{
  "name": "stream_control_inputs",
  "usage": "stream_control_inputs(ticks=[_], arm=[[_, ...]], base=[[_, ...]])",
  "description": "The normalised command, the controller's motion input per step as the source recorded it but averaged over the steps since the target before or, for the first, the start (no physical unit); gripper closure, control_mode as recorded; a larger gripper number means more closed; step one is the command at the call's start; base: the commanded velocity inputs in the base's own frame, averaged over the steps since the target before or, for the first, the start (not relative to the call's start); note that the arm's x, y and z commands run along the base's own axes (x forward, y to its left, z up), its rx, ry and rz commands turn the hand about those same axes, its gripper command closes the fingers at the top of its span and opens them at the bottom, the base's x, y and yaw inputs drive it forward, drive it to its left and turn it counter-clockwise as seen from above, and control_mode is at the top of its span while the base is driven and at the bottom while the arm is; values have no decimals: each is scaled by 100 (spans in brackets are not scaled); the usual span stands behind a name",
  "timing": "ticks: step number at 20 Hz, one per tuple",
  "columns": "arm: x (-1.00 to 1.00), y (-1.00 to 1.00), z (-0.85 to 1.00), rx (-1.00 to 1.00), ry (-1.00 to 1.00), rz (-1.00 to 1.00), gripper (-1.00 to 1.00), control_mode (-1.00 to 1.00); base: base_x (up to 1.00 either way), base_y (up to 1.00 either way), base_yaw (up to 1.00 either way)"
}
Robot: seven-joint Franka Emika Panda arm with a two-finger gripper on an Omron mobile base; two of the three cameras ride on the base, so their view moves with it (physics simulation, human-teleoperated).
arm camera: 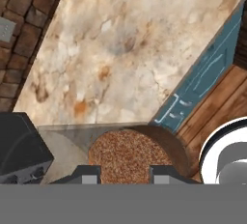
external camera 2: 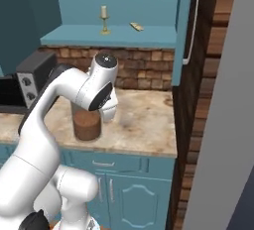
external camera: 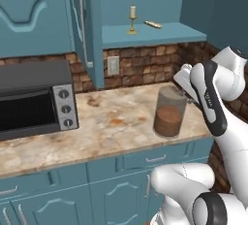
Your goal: Pick the jar and candle from the dining table and place them in the open cabinet. Close the cabinet after placing the objects.
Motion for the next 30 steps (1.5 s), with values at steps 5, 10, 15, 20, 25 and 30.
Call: stream_control_inputs(ticks=[5, 10, 15, 20, 25, 30], arm=[[0, 0, 0, 0, 0, 0, 100, 100], [0, 0, 0, 0, 0, 0, 100, 100], [0, 0, 0, 0, 0, 0, 100, 100], [0, 0, 0, 0, 0, 0, 100, 100], [0, 1, 0, 0, 0, 0, 100, -100], [0, 9, 10, 2, 0, -11, 100, -100]], base=[[62, -15, 5], [31, -2, 1], [2, -1, 0], [0, 0, 0], [0, 0, 0], [0, 0, 0]])
